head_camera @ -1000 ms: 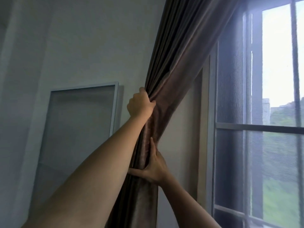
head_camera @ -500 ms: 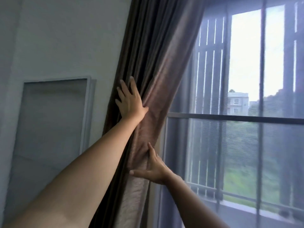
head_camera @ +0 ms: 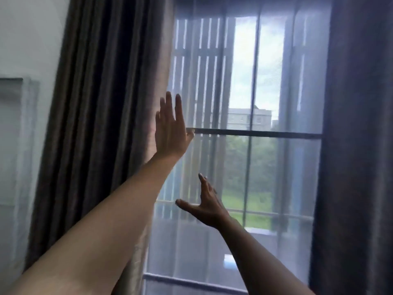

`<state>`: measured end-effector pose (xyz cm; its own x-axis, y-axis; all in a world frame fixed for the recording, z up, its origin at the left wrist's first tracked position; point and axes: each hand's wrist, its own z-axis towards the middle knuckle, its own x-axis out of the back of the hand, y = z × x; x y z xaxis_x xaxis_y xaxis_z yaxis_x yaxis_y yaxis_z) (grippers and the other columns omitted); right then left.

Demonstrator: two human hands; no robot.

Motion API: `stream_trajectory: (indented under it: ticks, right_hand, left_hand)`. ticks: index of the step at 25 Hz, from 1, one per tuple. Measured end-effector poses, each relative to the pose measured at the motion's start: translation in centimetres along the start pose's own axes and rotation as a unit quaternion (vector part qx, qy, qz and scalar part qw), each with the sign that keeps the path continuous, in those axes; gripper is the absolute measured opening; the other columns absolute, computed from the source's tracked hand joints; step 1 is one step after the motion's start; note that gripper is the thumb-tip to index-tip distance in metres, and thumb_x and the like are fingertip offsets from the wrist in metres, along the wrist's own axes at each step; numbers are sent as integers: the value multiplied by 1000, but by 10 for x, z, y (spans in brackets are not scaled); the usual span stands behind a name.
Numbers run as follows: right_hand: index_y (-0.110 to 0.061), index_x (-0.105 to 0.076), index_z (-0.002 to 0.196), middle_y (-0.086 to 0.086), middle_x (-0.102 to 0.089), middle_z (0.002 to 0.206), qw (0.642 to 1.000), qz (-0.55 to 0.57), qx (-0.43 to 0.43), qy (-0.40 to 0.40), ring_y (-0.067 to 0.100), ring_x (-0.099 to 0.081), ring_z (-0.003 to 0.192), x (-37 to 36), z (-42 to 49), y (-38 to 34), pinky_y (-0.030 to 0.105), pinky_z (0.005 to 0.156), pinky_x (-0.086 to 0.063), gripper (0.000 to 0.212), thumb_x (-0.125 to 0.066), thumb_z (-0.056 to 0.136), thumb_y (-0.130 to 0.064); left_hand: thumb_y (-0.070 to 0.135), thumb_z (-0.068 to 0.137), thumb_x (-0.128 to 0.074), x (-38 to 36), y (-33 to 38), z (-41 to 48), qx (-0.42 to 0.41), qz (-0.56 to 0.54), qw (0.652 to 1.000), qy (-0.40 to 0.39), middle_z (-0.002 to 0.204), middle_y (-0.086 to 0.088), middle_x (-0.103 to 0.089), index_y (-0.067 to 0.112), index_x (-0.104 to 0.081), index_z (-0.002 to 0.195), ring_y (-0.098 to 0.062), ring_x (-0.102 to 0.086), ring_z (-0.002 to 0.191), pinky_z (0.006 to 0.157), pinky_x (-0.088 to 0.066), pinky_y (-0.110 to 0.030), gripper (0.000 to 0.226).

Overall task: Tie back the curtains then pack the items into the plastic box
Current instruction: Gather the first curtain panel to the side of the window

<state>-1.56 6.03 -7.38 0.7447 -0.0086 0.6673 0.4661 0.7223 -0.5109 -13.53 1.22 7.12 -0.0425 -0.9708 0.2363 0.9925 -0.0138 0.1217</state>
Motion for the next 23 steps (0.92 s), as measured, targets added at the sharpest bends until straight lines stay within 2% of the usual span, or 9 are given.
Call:
stream_trajectory:
  ticks: [5, 7, 10, 13, 16, 20, 23]
  right_hand:
    - [-21, -11, 149, 5, -9, 160, 981, -104, -50, 156, 21, -10, 147, 106, -49, 60, 40, 119, -15, 115, -44, 61, -87]
    - [-18, -18, 148, 9, -12, 159, 955, -159, -60, 241, 24, -12, 146, 145, -68, 88, 40, 119, -15, 109, -42, 65, -85]
    - [-14, -26, 146, 14, -14, 158, 899, -259, -79, 345, 28, -15, 146, 183, -92, 125, 42, 117, -17, 101, -48, 71, -78]
    - [-15, -18, 149, 14, -9, 159, 849, -330, -123, 395, 28, -10, 147, 211, -104, 166, 39, 117, -7, 102, -47, 73, -78]
    - [-15, -11, 150, 17, -9, 158, 799, -385, -156, 434, 30, -11, 147, 236, -105, 207, 41, 116, -4, 102, -52, 75, -71]
    - [-16, -5, 150, 15, -7, 159, 777, -383, -196, 459, 28, -6, 147, 268, -97, 246, 40, 115, 1, 113, -55, 68, -75]
    - [-17, 0, 150, 13, -7, 159, 749, -378, -224, 496, 24, -2, 148, 293, -94, 273, 38, 116, 5, 120, -58, 63, -76]
  left_hand:
    - [40, 91, -53, -44, 119, -6, -41, -93, 995, -10, 159, -16, 1, 8, -4, 150, -30, 0, 147, 117, -9, -38, 83]
    - [37, 92, -52, -63, 165, -8, -73, -135, 988, -31, 158, -17, 2, 6, -4, 150, -31, 0, 147, 117, -12, -41, 82]
    - [36, 93, -48, -93, 225, -7, -97, -193, 975, -50, 158, -19, 1, 4, -5, 149, -32, -1, 146, 118, -16, -42, 78]
    - [41, 94, -44, -127, 287, 0, -98, -275, 953, -75, 159, -15, 0, 7, -8, 150, -30, -2, 147, 118, -16, -42, 74]
    - [46, 94, -42, -157, 345, 6, -118, -372, 917, -76, 160, -9, -5, 14, -9, 150, -27, -7, 147, 117, -22, -46, 73]
    - [69, 84, -36, -190, 410, 19, -93, -426, 894, -107, 160, -5, 1, 22, 1, 150, -28, -4, 147, 113, -21, -51, 89]
    - [63, 83, -44, -215, 455, 26, -107, -460, 870, -140, 160, -9, 2, 21, 7, 149, -29, -2, 147, 111, -22, -53, 94]
